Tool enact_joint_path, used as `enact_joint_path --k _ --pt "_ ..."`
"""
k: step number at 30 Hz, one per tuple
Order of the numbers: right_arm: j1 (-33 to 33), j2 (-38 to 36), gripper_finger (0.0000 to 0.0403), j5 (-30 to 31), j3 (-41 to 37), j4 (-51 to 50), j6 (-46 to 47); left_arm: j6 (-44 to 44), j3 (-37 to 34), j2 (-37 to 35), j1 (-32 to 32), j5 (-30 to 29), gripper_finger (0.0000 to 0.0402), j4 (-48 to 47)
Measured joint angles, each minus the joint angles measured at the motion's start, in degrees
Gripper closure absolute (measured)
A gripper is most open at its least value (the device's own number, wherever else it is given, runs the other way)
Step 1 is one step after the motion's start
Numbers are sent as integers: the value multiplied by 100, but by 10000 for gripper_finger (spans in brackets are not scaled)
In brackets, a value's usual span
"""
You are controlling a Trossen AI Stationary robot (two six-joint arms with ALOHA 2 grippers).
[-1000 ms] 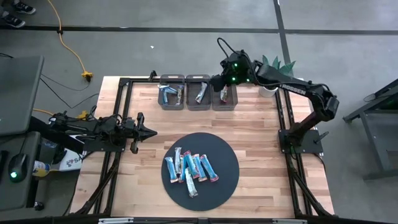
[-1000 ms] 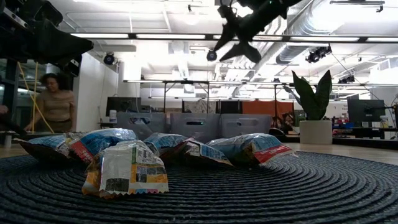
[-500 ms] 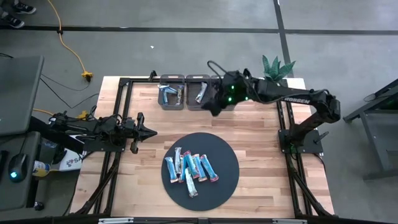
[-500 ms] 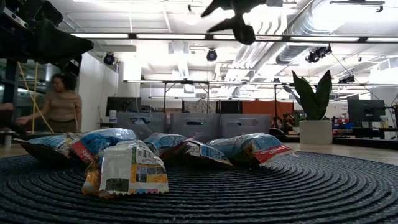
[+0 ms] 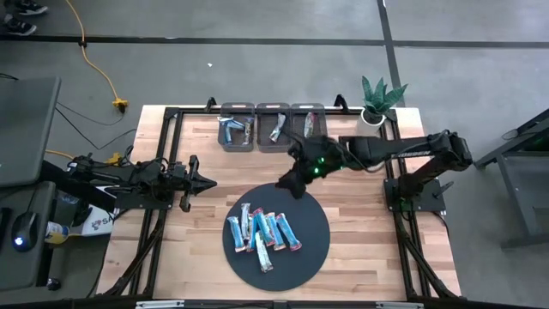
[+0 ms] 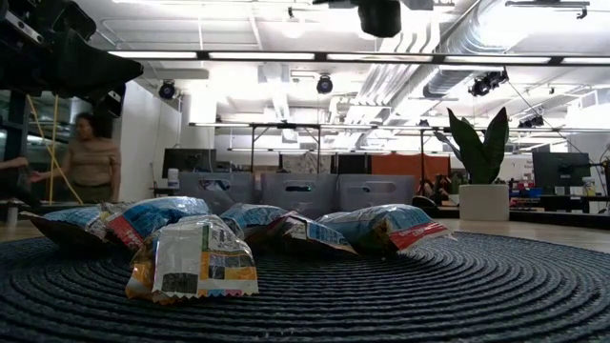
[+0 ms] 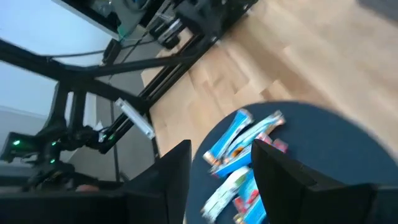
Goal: Pick and place Granola Bars by type
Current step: Put the red granola bar into the right black bin
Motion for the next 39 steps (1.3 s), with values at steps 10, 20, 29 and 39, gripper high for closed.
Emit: enact_joint_path --k 10,20,29,39 --pt "1072 427 251 597 0 47 1480 0 2 1 2 -1 400 1" --pt "1540 1287 251 415 0 23 2257 0 1 0 1 -1 400 0" --pt "1507 1900 251 -359 0 -132 2498 0 0 1 1 -1 400 1" --pt "1505 1955 252 -478 392 277 2079 0 2 0 2 -1 400 -1"
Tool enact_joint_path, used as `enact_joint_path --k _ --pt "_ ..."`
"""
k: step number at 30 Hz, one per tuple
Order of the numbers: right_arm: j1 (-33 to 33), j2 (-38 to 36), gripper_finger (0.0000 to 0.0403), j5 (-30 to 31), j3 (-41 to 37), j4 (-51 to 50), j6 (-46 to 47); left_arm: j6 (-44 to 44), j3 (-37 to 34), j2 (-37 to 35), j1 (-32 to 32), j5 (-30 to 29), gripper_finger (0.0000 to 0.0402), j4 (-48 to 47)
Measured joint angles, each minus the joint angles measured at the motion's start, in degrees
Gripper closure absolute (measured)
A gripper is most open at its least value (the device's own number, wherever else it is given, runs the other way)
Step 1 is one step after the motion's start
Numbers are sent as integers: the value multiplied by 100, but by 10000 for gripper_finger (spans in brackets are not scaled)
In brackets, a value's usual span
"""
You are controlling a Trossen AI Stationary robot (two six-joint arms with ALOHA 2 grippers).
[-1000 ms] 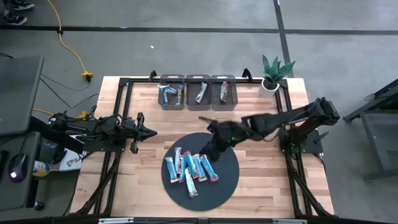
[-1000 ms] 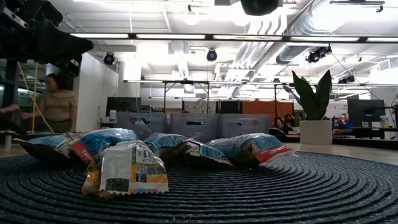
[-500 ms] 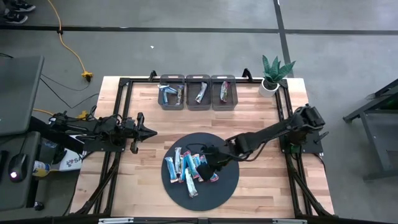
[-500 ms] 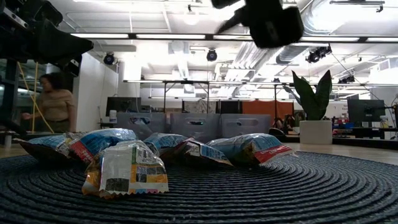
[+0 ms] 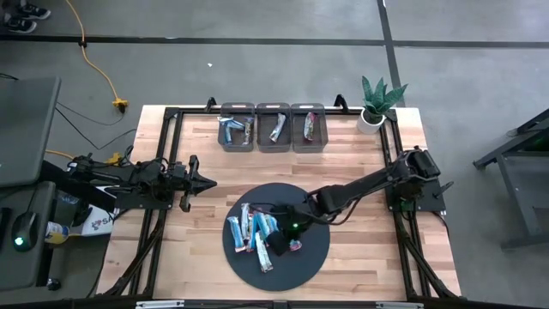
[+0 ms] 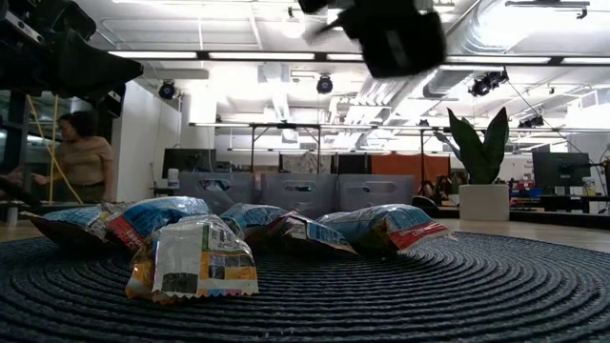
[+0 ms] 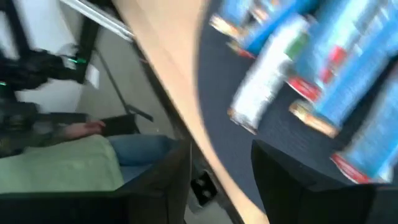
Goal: Pick and place Granola Bars by type
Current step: Put the red granola bar into the right black bin
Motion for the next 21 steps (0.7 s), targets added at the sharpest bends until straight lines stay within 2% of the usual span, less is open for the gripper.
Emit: enact_joint_path --k 7,15,21 --pt "0 91 272 481 1104 -969 -476 0 0 0 -2 0 400 0" --pt "4 1170 279 38 2923 -1895 -864 0 -1 0 0 1 400 1" --pt "1 1919 279 2 3912 -3599 -715 0 0 1 -1 2 400 1"
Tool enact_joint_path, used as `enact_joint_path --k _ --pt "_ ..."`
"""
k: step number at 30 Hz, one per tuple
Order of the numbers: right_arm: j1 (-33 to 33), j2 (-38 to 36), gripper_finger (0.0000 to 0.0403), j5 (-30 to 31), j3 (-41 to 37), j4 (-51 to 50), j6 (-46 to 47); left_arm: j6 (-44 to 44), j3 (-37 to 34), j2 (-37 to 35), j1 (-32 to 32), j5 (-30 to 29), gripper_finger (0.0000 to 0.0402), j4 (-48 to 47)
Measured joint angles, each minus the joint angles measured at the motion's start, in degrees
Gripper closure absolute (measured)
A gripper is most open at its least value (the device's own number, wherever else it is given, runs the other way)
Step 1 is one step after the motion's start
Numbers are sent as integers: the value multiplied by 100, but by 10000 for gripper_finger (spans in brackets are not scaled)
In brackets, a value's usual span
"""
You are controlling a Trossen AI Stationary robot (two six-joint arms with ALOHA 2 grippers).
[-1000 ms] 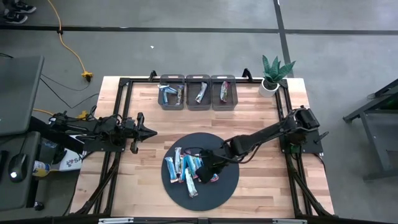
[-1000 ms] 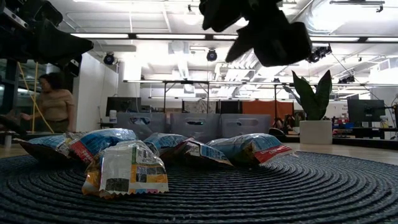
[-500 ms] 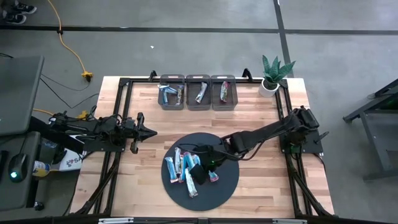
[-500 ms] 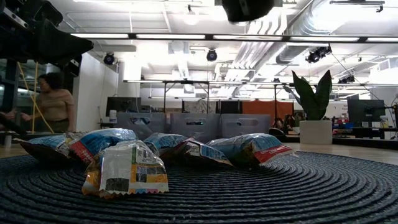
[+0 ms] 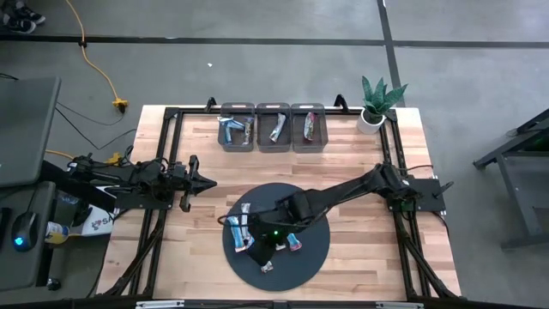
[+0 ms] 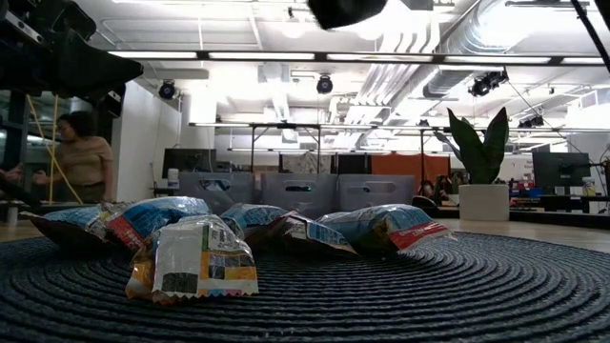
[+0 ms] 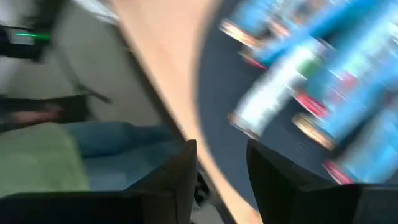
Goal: Pick and place Granola Bars by type
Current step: Put the red granola bar into the right black bin
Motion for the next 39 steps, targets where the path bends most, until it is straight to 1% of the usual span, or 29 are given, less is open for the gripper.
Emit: enact_joint_path --k 4,6,9,12,16,18,21,24,33,36,39 --pt "-14 133 279 230 19 -1171 656 0 -1 -1 1 0 400 0" --pt "-15 140 278 473 -121 -1423 774 0 0 0 2 0 400 -1" --pt "-19 140 268 828 -336 -1499 924 0 0 0 0 -1 400 0" --pt "-19 138 252 968 -615 -1314 974 0 0 0 0 0 400 1" --pt "-3 138 221 970 -1004 -980 951 0 0 -1 0 -1 400 0" --pt "1 129 204 945 -1224 -688 950 0 -1 -2 1 -2 400 0" --pt "3 140 181 861 -1463 -507 968 0 -1 -2 1 -1 400 0" --pt "3 129 166 800 -1743 -313 990 0 0 -2 1 -2 400 -1" --pt "3 129 159 550 -2373 194 1131 0 0 -2 1 0 400 0" --pt "3 134 159 520 -2440 322 1139 0 -1 0 2 -1 400 0" --pt "3 134 159 637 -2435 411 1138 0 -2 -2 0 0 400 -1"
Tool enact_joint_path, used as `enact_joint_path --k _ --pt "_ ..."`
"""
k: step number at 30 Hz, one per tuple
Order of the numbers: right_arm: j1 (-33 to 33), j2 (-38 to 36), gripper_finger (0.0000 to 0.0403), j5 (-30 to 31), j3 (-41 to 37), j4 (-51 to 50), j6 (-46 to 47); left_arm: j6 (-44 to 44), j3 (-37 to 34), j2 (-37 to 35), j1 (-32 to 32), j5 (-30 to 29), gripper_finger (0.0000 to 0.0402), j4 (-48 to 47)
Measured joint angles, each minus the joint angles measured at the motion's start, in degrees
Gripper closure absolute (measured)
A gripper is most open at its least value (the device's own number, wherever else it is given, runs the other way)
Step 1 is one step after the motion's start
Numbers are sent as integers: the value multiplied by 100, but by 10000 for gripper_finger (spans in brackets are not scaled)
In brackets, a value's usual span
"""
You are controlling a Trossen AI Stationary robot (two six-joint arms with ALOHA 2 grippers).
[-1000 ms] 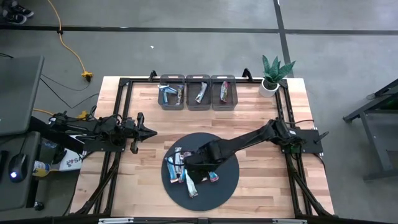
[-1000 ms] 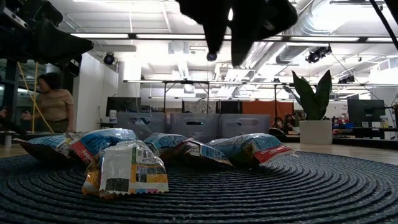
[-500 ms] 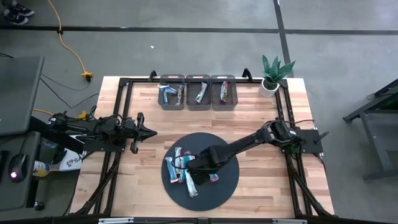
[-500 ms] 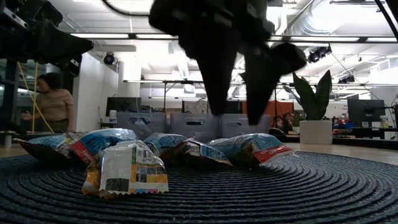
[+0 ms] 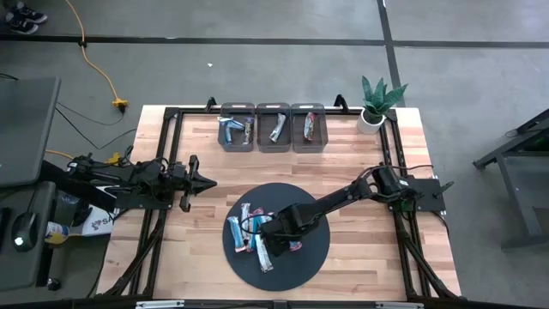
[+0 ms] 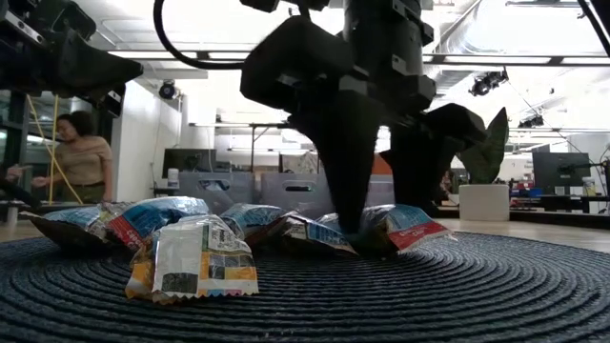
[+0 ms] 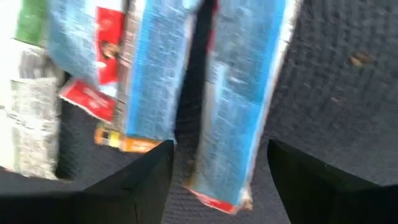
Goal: Pick and place Granola Bars by type
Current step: Put the red granola bar into the right black bin
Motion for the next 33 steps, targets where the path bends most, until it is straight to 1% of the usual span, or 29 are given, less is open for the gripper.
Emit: enact_joint_path --k 9,21,24,33 --pt "0 0 159 247 0 -19 -8 0 2 1 2 -1 400 0" --pt "-2 90 159 151 4 -112 -16 0 1 1 0 -2 400 1" --pt "0 90 160 235 4 -119 -12 0 0 2 0 0 400 0" --pt "0 90 162 227 4 -122 -12 0 2 0 2 -2 400 0"
